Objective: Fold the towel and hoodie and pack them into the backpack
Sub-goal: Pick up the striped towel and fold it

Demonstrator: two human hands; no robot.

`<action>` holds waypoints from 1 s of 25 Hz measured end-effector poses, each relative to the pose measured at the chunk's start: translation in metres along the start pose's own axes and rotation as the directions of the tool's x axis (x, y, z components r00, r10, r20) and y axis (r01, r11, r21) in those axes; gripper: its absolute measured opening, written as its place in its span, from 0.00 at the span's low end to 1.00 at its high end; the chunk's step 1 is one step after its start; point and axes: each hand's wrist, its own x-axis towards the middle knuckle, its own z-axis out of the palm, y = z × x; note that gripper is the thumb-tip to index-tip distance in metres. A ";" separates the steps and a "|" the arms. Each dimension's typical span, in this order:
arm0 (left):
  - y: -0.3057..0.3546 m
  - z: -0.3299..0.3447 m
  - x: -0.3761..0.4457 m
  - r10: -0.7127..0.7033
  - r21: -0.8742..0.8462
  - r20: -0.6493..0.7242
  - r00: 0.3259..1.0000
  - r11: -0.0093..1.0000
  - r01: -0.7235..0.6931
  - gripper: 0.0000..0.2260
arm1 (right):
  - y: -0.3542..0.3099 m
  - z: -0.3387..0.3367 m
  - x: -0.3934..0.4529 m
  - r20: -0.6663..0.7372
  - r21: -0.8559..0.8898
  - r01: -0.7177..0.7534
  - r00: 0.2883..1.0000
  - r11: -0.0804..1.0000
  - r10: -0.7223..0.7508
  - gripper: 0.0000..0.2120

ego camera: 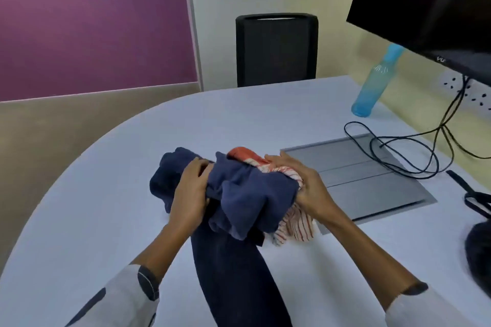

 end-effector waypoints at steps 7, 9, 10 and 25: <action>-0.083 0.023 -0.043 0.050 0.274 0.514 0.856 0.936 -0.220 0.48 | 0.064 0.070 -0.021 0.360 -0.666 0.189 0.929 0.721 0.089 0.40; -0.083 0.016 -0.049 0.022 0.290 0.560 0.828 0.931 -0.221 0.48 | 0.062 0.072 -0.033 0.471 -0.708 0.269 0.869 0.653 0.152 0.46; -0.083 0.013 -0.052 0.063 0.274 0.538 0.841 0.930 -0.245 0.47 | 0.058 0.069 -0.039 0.517 -0.701 0.284 0.834 0.654 0.192 0.49; -0.063 0.078 -0.036 -0.154 0.267 0.592 0.791 0.964 -0.012 0.60 | 0.085 0.131 -0.034 0.261 -0.749 -0.030 0.905 0.662 0.336 0.57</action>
